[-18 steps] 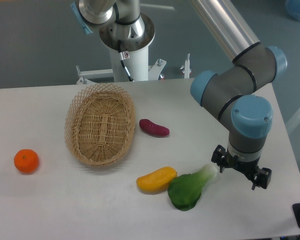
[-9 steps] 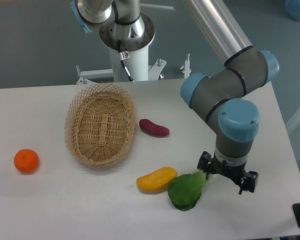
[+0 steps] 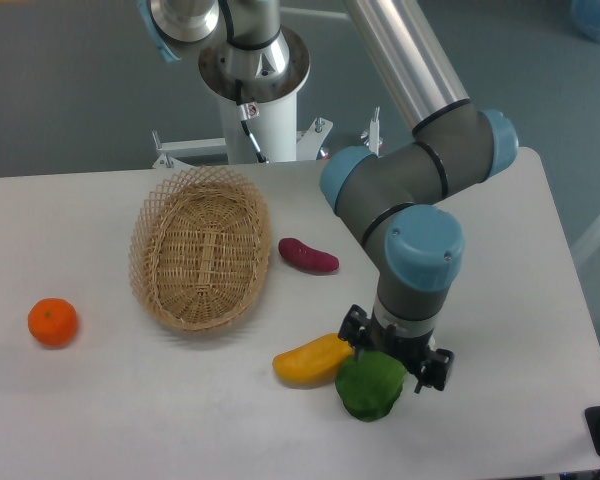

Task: Pick up the green vegetable from the table
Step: 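Close the gripper on the bok choy leaves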

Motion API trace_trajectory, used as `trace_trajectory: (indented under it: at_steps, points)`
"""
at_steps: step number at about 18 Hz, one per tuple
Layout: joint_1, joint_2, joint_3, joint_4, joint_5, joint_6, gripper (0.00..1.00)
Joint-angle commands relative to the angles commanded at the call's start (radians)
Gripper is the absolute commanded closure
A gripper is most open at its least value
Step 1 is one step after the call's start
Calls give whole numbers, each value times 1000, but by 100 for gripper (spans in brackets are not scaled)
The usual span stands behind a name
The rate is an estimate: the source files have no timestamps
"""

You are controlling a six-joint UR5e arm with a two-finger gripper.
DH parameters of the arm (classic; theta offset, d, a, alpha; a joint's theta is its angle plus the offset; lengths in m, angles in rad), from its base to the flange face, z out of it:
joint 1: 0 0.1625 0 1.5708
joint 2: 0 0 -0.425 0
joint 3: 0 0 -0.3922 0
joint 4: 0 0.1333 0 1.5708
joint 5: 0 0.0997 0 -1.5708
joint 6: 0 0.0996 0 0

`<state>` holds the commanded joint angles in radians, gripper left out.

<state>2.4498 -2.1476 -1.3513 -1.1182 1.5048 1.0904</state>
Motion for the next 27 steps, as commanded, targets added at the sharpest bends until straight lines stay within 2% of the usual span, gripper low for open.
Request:
trace_trajectory:
  at_steps: [6,17,19,24,27]
  points:
    - [38,-3,-20,5,18,236,0]
    - [48,-21,-78,24,18,338,0]
    - [57,-21,-92,52,26,339,0]
    - [57,-37,-149,187,100,335,0]
    - [58,-46,-154,207,100,330,0]
